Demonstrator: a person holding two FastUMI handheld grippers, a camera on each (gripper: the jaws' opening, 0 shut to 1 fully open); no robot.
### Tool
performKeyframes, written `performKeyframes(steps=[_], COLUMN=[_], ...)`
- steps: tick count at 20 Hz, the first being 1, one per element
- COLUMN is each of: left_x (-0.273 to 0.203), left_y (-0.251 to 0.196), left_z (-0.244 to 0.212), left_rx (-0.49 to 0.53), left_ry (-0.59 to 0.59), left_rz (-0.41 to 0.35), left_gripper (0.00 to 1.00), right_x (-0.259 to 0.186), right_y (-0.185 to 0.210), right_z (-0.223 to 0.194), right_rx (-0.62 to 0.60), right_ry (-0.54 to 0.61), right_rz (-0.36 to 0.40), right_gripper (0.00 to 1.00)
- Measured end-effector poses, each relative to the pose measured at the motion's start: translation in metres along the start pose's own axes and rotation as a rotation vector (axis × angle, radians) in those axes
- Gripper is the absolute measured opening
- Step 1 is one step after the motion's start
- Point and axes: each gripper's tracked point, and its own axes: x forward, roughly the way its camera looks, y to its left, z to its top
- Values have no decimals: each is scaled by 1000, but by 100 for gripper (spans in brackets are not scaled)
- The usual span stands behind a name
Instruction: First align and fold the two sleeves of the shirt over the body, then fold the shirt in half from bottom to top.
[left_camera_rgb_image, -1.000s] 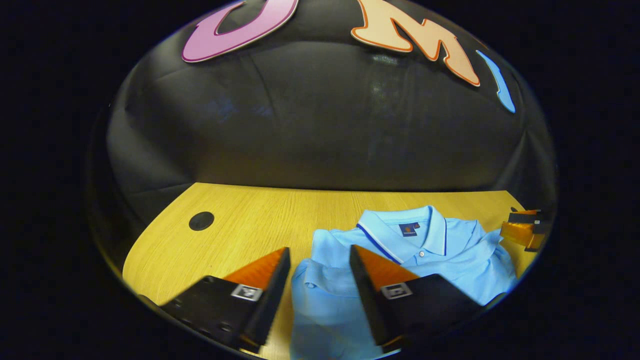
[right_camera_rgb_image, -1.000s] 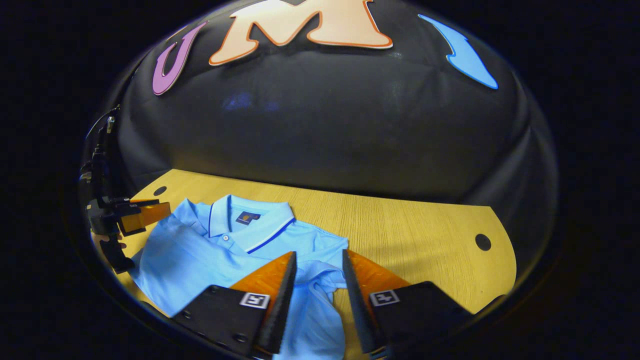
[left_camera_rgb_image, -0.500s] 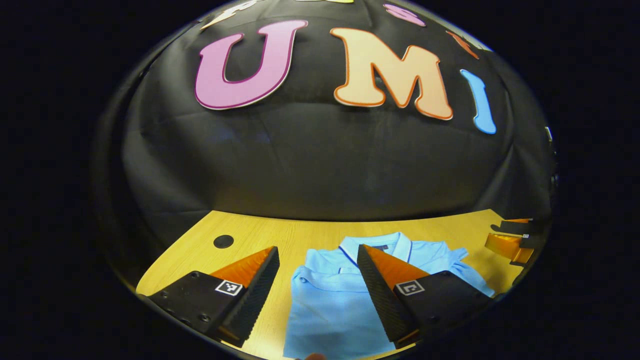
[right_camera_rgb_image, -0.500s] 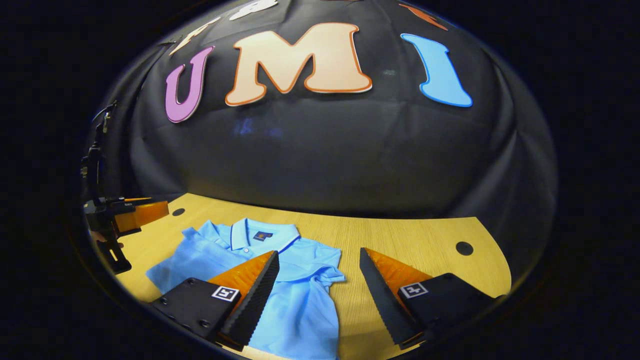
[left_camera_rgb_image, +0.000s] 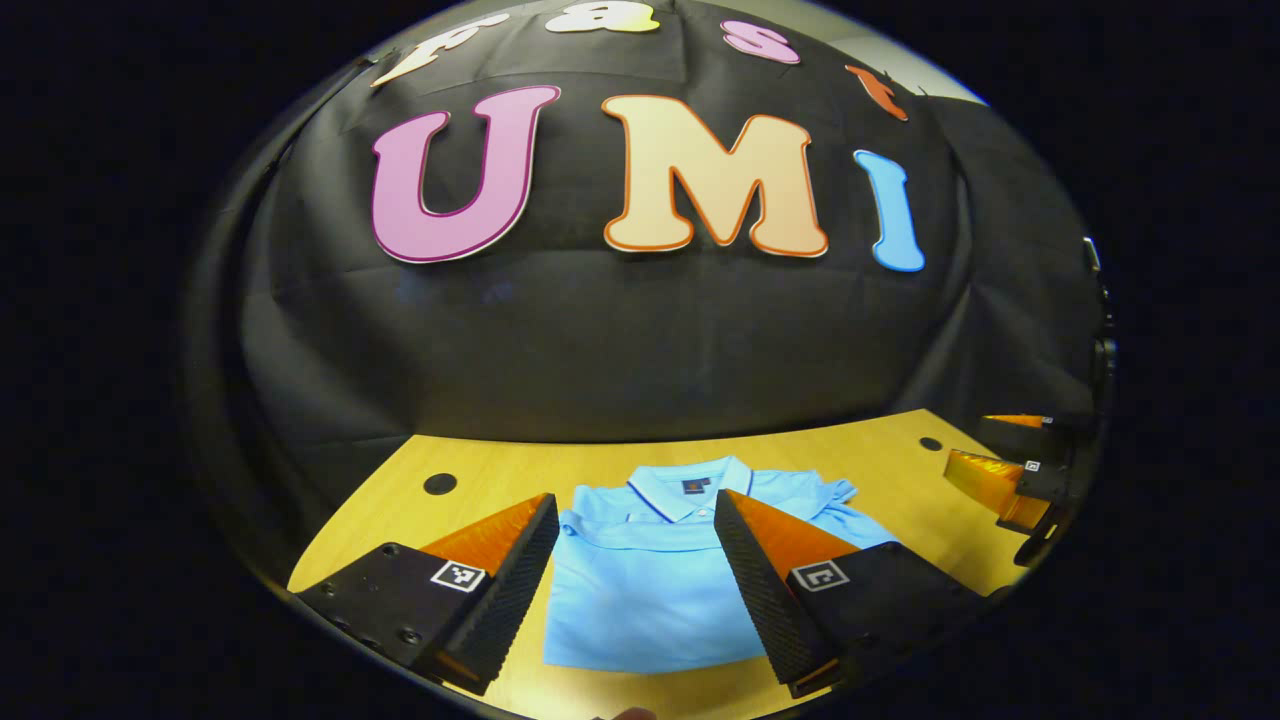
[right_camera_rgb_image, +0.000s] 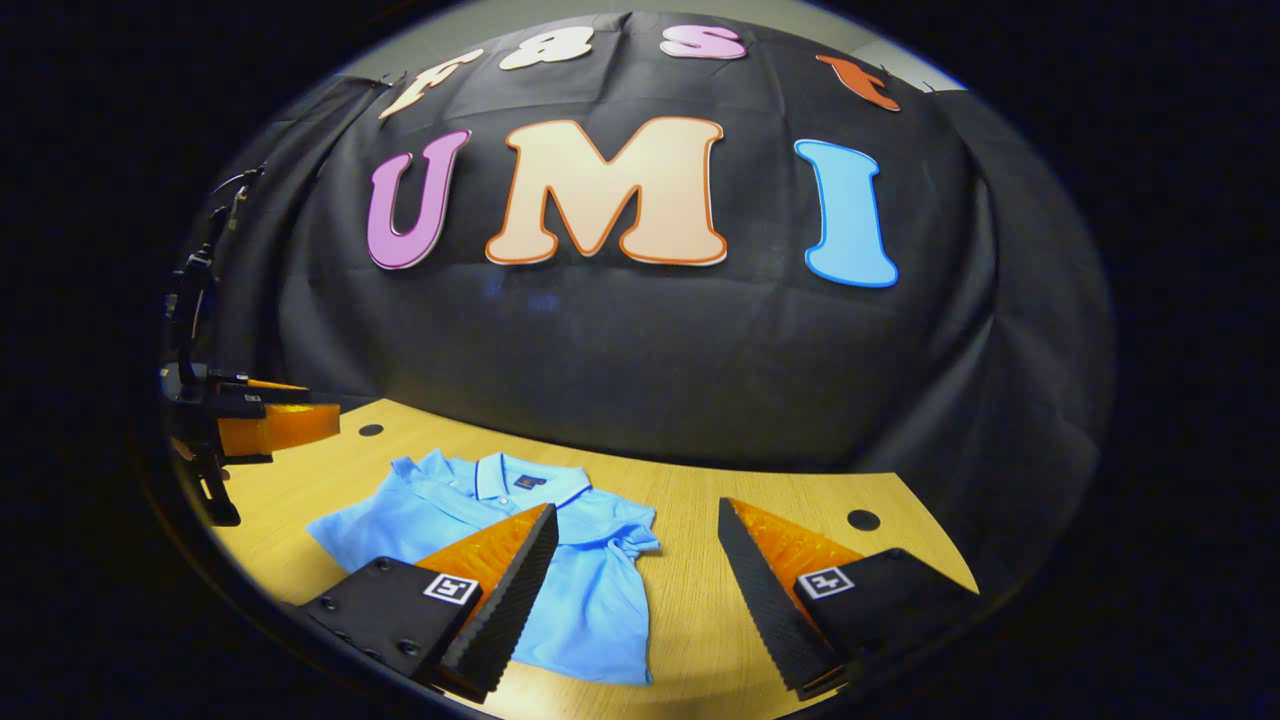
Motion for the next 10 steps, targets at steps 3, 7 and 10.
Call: performKeyframes(steps=[3,7,10], left_x=[-13,-24,-29], left_y=[-9,-18,-25], left_z=[7,17,21], left_rx=[14,12,21], left_ry=[-17,-40,-48], left_rz=[-35,-53,-72], left_gripper=[94,94,94], right_x=[-12,-25,-32], right_y=[3,0,-9], right_z=[14,28,29], right_rx=[19,50,32], right_ry=[-30,-55,-55], right_rz=[9,9,-22], right_gripper=[100,99,99])
